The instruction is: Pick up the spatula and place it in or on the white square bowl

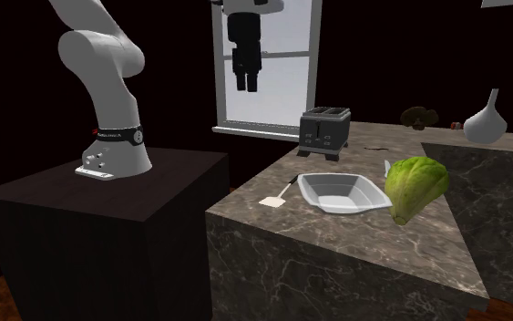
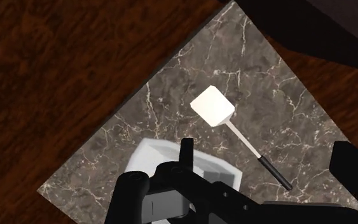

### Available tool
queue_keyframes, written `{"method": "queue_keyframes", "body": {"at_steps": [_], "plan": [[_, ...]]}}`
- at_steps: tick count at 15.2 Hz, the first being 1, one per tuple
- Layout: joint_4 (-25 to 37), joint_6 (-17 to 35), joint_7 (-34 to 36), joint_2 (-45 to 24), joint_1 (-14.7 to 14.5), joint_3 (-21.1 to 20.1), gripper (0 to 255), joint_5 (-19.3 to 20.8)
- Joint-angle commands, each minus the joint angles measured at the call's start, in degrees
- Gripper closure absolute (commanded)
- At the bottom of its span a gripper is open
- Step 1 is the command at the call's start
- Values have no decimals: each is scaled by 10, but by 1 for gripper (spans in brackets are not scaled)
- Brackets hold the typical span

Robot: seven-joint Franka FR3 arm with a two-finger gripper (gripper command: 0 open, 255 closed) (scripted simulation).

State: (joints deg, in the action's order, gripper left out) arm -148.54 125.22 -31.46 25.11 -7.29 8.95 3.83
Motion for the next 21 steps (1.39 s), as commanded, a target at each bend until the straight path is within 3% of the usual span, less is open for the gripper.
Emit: {"method": "queue_keyframes", "body": {"at_steps": [1,7,12,17,21], "plan": [[-9,45,-36,-35,-11,8,0,-3],[-4,169,-145,-164,-52,23,0,-36],[20,258,-252,-280,-77,16,0,-91],[59,330,-363,-395,-75,-23,0,-151],[100,379,-431,-484,-59,-66,0,-171]]}}
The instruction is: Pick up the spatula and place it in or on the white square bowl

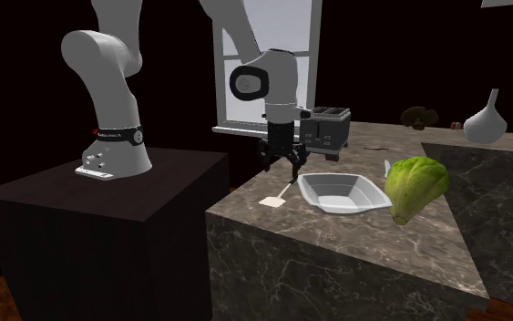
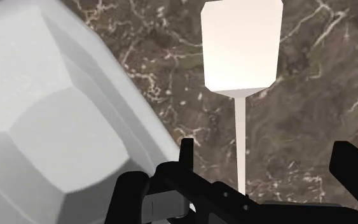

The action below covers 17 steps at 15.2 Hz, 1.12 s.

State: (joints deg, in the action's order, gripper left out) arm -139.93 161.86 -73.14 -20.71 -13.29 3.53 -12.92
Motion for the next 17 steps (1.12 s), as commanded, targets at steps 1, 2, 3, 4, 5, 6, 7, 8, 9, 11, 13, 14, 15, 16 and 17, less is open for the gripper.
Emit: {"method": "queue_keyframes", "body": {"at_steps": [1,2,3,4,5,6,7,8,9,11,13,14,15,16,17], "plan": [[24,24,-28,-47,4,-21,0,-4],[27,26,-31,-53,6,-24,0,-4],[30,32,-33,-62,7,-26,0,-5],[33,38,-35,-70,8,-28,0,-8],[36,44,-37,-79,9,-29,0,-11],[40,50,-39,-88,10,-31,0,-13],[43,55,-42,-97,10,-33,0,-16],[47,61,-45,-106,11,-34,0,-20],[53,69,-49,-120,11,-36,0,-25],[53,68,-53,-120,8,-34,0,-30],[53,68,-56,-120,6,-32,0,-34],[53,68,-58,-120,4,-31,0,-37],[53,68,-59,-120,3,-30,0,-39],[53,67,-61,-121,2,-29,0,-41],[54,67,-62,-121,1,-28,0,-43]]}}
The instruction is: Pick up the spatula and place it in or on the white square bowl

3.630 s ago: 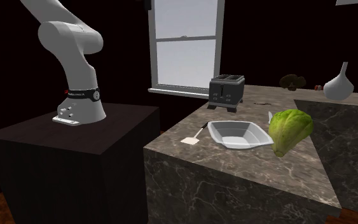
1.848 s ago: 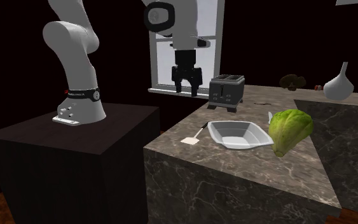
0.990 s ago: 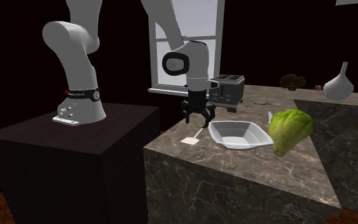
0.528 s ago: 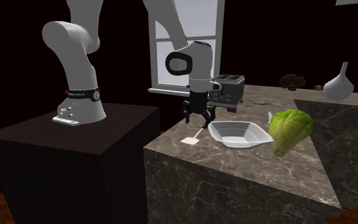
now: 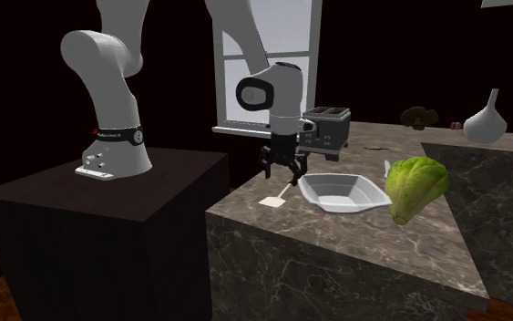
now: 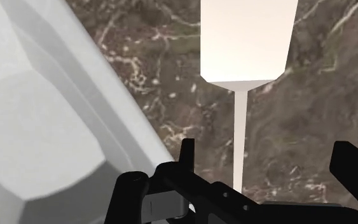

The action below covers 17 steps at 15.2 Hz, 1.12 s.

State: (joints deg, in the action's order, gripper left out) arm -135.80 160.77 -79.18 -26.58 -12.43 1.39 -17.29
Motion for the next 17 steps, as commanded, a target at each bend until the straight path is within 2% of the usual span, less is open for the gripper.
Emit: {"method": "queue_keyframes", "body": {"at_steps": [1,3,8,9,10,17], "plan": [[1,84,-4,-57,-7,-9,255,-2],[-23,95,-1,-42,-11,-12,255,-5],[-18,121,-17,-73,8,-27,255,-14],[-11,117,-18,-76,8,-25,255,-12],[13,78,-4,-62,-10,-6,255,-3],[-9,37,10,-1,-27,15,255,11]]}}
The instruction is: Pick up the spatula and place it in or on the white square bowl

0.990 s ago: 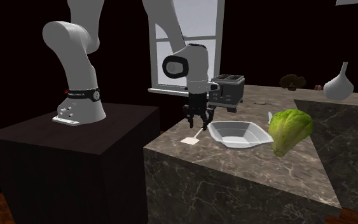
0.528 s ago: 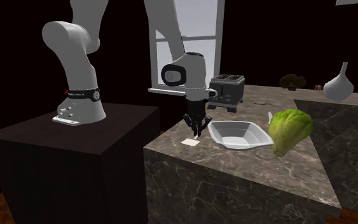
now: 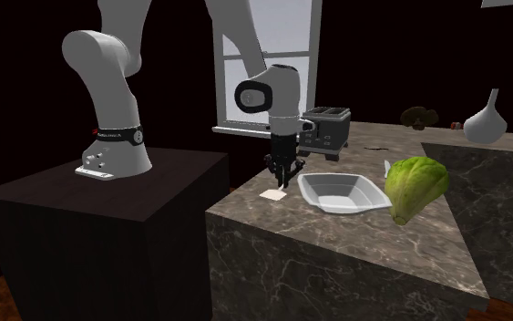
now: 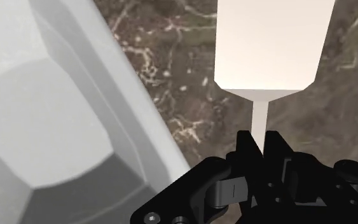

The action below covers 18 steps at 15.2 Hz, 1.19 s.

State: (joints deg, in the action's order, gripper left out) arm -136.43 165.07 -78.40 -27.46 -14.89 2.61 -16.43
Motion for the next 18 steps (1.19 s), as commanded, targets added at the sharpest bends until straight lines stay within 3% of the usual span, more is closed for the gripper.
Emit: {"method": "queue_keyframes", "body": {"at_steps": [1,18], "plan": [[-5,-12,5,17,-5,6,255,5],[-29,-121,54,151,-37,49,255,62]]}}
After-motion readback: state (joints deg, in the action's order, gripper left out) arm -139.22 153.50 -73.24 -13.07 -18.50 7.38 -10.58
